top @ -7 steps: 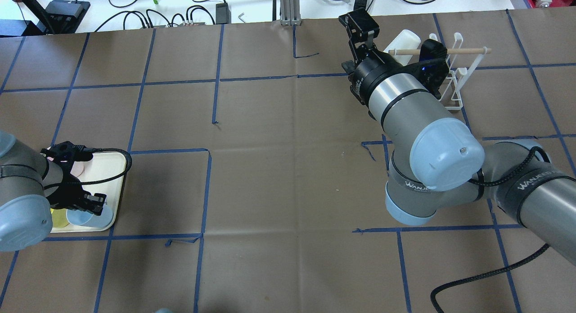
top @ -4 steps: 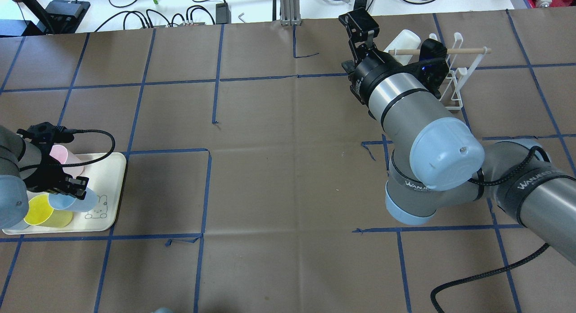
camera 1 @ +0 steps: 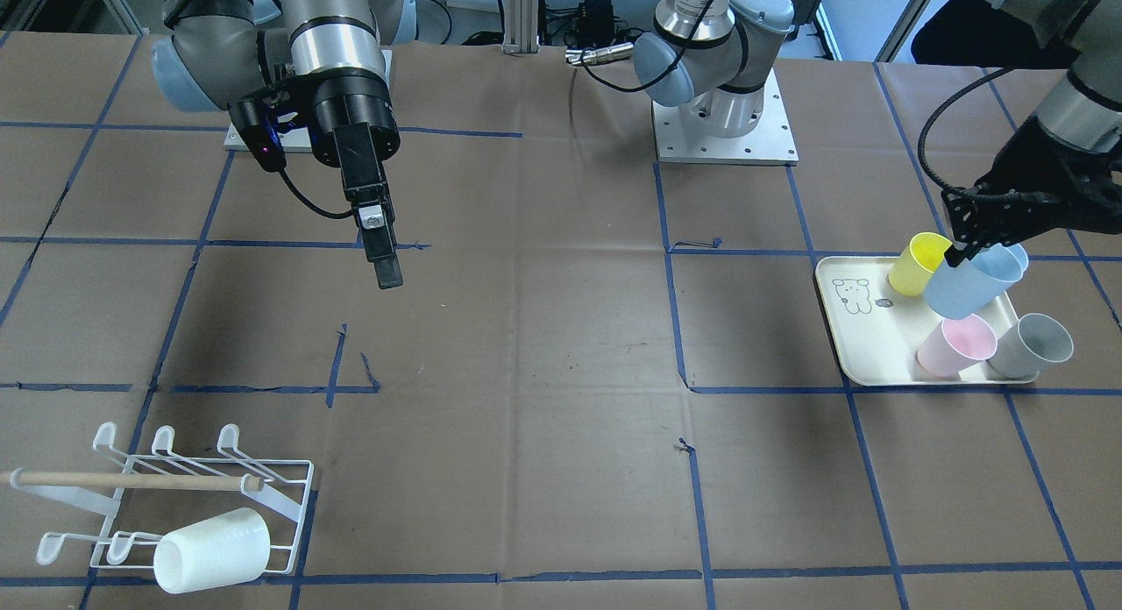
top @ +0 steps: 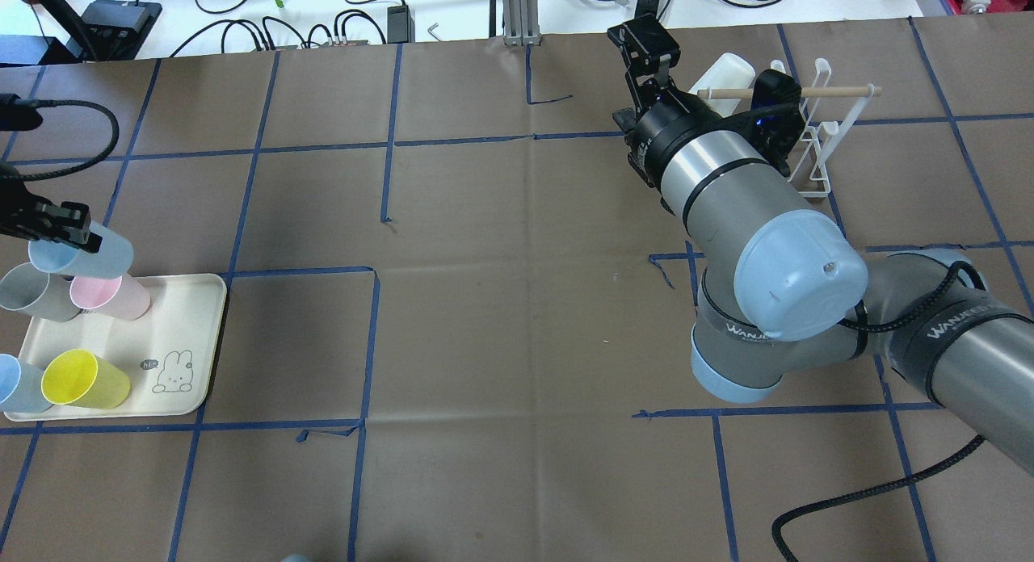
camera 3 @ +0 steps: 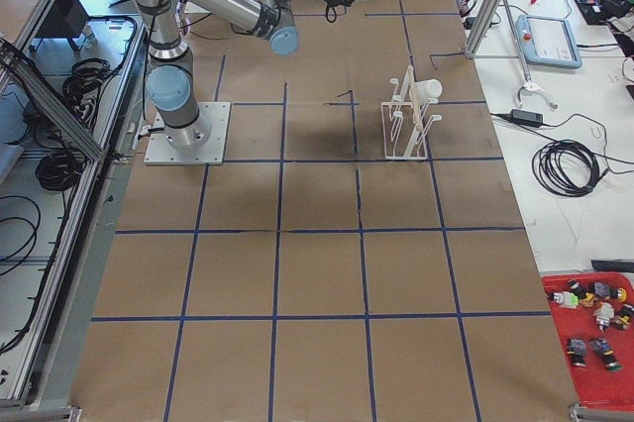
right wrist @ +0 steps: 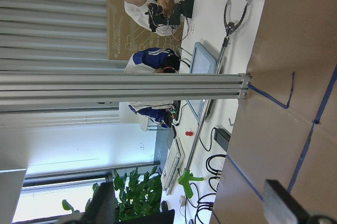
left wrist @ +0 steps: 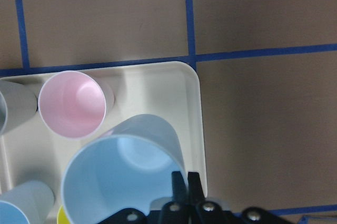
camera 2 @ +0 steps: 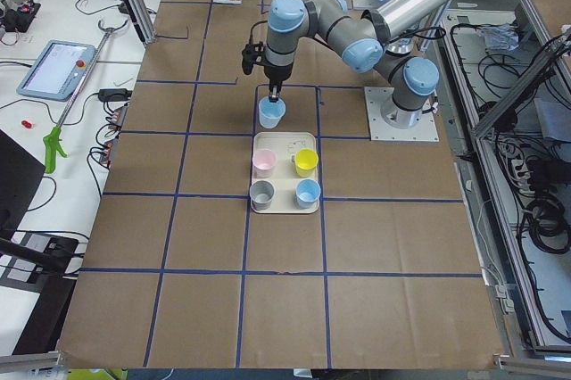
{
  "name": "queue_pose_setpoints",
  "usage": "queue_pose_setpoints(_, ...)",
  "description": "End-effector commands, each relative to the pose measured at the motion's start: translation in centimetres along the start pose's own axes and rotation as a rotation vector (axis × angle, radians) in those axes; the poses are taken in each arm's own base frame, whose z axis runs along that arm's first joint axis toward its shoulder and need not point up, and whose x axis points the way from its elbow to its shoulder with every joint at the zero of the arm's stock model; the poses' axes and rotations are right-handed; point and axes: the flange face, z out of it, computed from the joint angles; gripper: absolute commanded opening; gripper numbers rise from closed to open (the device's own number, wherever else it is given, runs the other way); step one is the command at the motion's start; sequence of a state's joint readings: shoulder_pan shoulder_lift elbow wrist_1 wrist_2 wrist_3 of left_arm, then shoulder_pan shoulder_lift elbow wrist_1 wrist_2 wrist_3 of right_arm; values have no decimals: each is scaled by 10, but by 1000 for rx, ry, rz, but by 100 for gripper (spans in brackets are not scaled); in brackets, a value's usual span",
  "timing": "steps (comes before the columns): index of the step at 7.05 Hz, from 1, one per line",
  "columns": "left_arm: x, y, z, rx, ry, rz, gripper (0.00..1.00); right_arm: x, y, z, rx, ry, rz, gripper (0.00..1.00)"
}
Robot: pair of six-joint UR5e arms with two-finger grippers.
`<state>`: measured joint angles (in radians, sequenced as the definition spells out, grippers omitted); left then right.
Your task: Transfer IKEA cup to right arm and place on rack
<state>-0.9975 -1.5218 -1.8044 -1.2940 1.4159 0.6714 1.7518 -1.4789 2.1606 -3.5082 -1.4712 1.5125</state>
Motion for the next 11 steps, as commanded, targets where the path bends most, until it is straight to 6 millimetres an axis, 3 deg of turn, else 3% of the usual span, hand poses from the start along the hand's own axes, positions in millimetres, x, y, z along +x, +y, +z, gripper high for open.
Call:
queue_pose_setpoints(1,37,-47,-24,157,135,112,0,0,0,0,0,-1,0,100)
queue_pose_setpoints(2,53,-71,-27,284,207,165,0,0,0,1,0,1,0,100)
queue_pose_setpoints(3,59,-89,-18,401,308,193,0,0,0,1,0,1,0,100)
queue_pose_setpoints(5,80,-116,-8,606,501,277,0,0,0,1,0,-1,-2,100)
queue_pose_setpoints(7,152,-137,5,713,642,445,0,0,0,1,0,1,0,100)
queue_pose_setpoints(8,173,-144,22,758,704,502,1,1,0,3,0,4,0,100)
queue_pose_setpoints(9,189,-143,39,792,714,556,2,0,0,2,0,1,0,100)
queue_pose_setpoints(11,212,-111,75,875,729,634,2,-1,0,2,0,-4,0,100)
